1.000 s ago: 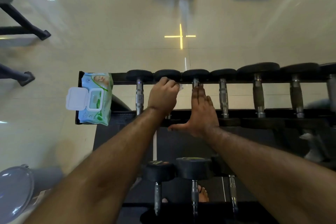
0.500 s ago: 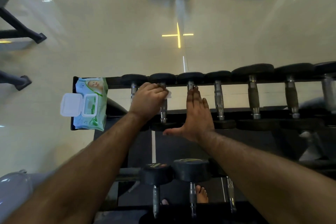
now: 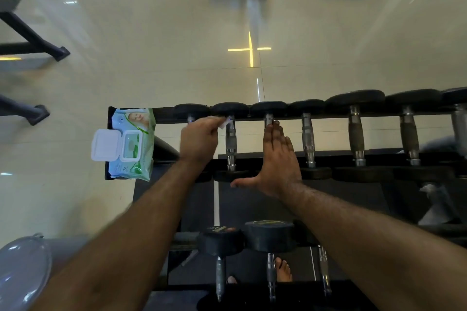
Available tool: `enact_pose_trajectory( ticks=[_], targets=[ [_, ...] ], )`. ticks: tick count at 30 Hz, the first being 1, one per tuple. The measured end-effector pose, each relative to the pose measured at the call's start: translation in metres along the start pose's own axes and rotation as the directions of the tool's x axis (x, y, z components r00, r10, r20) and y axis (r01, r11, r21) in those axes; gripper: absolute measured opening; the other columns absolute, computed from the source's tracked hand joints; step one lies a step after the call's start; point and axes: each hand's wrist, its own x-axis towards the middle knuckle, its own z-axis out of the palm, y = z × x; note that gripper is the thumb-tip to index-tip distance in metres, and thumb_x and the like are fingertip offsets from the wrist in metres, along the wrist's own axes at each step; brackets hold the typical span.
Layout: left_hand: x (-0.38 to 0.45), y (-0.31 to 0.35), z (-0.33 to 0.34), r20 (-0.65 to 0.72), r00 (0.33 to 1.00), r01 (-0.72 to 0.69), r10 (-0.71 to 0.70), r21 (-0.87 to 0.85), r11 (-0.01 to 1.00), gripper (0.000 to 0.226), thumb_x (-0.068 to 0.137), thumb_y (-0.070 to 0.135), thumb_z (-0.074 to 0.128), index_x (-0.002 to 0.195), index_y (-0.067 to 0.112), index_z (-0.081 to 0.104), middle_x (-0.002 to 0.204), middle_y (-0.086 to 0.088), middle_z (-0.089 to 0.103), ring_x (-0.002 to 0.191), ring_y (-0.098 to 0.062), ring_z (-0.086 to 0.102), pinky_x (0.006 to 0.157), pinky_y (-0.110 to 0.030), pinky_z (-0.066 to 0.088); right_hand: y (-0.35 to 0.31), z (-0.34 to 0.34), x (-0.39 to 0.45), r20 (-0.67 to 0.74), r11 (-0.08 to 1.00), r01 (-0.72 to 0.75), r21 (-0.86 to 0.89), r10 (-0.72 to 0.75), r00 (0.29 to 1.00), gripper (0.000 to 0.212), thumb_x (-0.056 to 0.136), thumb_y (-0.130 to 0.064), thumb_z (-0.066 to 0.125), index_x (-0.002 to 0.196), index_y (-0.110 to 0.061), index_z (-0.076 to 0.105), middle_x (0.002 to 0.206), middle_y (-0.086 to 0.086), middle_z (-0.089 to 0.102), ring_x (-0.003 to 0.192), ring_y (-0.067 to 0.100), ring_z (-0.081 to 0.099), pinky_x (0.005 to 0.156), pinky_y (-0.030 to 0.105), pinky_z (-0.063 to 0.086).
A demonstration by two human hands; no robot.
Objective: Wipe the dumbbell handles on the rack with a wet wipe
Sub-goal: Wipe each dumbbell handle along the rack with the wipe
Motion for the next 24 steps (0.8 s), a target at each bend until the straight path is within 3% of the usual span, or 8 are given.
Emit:
enact_pose_trajectory(
  ticks=[3,5,9,14,17,19,22,24],
  targets=[
    [-0.023,0.016,0.013,0.129,0.972,0.215,-0.195,-0.170,0.962,0.026,0.107,0.020,0.058,0.126,0.022,0.076,0.098,0.004,0.079,0.078,-0.006,0.069,0.076,-0.004,0.049,0.001,0.000,0.000,0.002,1.000,0.003,0.006,-0.003,1.000,0.178,0.037,-0.119,0.028,0.163,-0.009,-0.032,0.174,0.013,-0.032,0.163,0.030,-0.023,0.134,0.046,-0.002],
    [-0.038,0.016,0.007,0.220,0.956,0.237,-0.197,-0.173,0.956,0.026,0.108,0.028,0.057,0.128,0.027,0.075,0.083,0.008,0.073,0.063,-0.002,0.059,0.063,-0.016,0.054,0.001,0.001,0.001,0.000,1.000,0.010,0.007,-0.010,1.000,0.177,0.036,-0.120,0.023,0.163,-0.009,-0.032,0.174,0.013,-0.032,0.163,0.030,-0.023,0.134,0.046,-0.003],
    [-0.044,0.008,-0.020,0.565,0.822,0.051,-0.070,0.049,0.997,0.033,0.099,0.013,0.064,0.124,0.029,0.078,0.105,0.001,0.080,0.087,-0.012,0.069,0.090,-0.030,0.059,0.002,0.003,0.002,-0.003,1.000,0.017,0.000,-0.017,1.000,0.177,0.036,-0.119,0.022,0.165,-0.008,-0.028,0.175,0.014,-0.029,0.164,0.031,-0.020,0.134,0.046,-0.002],
    [-0.017,0.031,-0.017,0.548,0.835,-0.037,0.040,-0.016,0.999,0.025,0.099,0.020,0.068,0.121,0.028,0.077,0.111,0.006,0.078,0.095,-0.006,0.068,0.094,-0.030,0.057,0.001,0.002,0.001,0.011,1.000,0.007,0.004,-0.007,1.000,0.178,0.036,-0.119,0.028,0.164,-0.009,-0.030,0.174,0.012,-0.031,0.163,0.029,-0.023,0.135,0.046,-0.002],
    [-0.012,0.038,-0.003,0.759,0.629,-0.326,0.167,0.062,0.943,0.031,0.094,0.025,0.075,0.123,0.035,0.076,0.108,0.011,0.076,0.097,-0.011,0.069,0.089,-0.033,0.057,0.001,0.000,0.000,0.013,1.000,0.002,0.012,-0.002,1.000,0.178,0.036,-0.116,0.034,0.164,-0.010,-0.030,0.175,0.011,-0.031,0.163,0.027,-0.023,0.135,0.046,-0.001],
    [-0.010,0.034,-0.007,0.817,0.555,-0.378,0.156,0.082,0.922,0.032,0.094,0.024,0.075,0.125,0.034,0.074,0.110,0.009,0.074,0.099,-0.013,0.068,0.090,-0.032,0.056,0.001,-0.001,0.000,0.011,1.000,0.000,0.014,0.000,1.000,0.179,0.034,-0.117,0.030,0.164,-0.010,-0.030,0.175,0.011,-0.030,0.163,0.027,-0.023,0.135,0.046,-0.002],
    [-0.005,0.016,-0.027,0.818,0.571,-0.310,0.061,0.146,0.940,0.023,0.097,0.018,0.069,0.117,0.026,0.078,0.107,0.004,0.075,0.097,-0.015,0.069,0.092,-0.034,0.058,0.000,-0.001,0.000,0.014,1.000,0.000,0.005,0.000,1.000,0.178,0.038,-0.117,0.037,0.164,-0.010,-0.030,0.175,0.012,-0.030,0.163,0.029,-0.023,0.135,0.046,-0.002],
    [-0.003,0.008,-0.037,0.740,0.672,-0.165,0.028,0.113,0.980,0.015,0.099,0.025,0.069,0.109,0.023,0.079,0.097,0.005,0.076,0.086,-0.009,0.068,0.085,-0.029,0.056,0.001,0.000,0.000,0.004,1.000,0.003,-0.002,-0.003,1.000,0.178,0.042,-0.116,0.045,0.164,-0.009,-0.030,0.175,0.013,-0.029,0.164,0.030,-0.021,0.135,0.047,-0.001]
  ],
)
